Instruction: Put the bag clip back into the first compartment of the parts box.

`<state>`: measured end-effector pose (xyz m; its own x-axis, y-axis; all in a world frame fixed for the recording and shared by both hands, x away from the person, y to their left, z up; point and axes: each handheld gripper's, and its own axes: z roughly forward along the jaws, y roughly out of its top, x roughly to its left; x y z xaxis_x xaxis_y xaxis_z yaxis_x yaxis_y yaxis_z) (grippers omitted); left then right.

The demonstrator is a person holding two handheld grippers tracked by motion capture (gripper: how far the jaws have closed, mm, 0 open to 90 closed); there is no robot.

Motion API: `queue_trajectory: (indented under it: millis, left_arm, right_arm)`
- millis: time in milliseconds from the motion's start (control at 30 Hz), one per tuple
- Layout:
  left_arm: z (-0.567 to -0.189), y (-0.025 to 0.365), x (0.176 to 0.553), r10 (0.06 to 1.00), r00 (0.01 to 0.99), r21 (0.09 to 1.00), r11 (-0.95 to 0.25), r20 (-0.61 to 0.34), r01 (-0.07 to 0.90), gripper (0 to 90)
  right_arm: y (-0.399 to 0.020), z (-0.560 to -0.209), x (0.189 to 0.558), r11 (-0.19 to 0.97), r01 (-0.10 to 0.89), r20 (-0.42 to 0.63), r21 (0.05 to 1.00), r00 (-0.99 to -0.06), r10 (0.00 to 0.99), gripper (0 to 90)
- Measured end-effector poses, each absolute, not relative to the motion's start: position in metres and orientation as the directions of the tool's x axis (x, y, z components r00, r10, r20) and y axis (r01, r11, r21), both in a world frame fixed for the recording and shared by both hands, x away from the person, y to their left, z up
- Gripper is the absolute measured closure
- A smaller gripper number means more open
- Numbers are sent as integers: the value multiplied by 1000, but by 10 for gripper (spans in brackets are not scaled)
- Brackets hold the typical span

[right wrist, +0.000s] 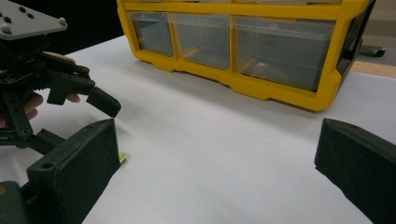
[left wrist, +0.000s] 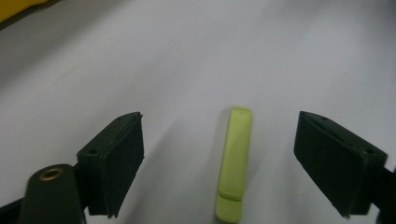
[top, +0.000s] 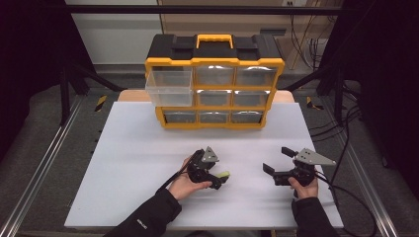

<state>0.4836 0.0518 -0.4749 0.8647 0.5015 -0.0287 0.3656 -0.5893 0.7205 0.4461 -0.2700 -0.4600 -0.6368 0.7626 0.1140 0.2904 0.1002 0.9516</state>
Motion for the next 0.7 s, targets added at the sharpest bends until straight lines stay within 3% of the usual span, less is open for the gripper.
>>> queue_trajectory:
  millis: [233,700]
  left_arm:
    - [-482,46,480,496,868,706,-617,6,348,322]
    - [-483,45,479,486,874,697,-622,-13,357,564]
  right_arm:
    - [-270,-460,446,101,291,114,951,-638,761,4]
    - [-270,-460,446,101,290,114,952,-639,761,5]
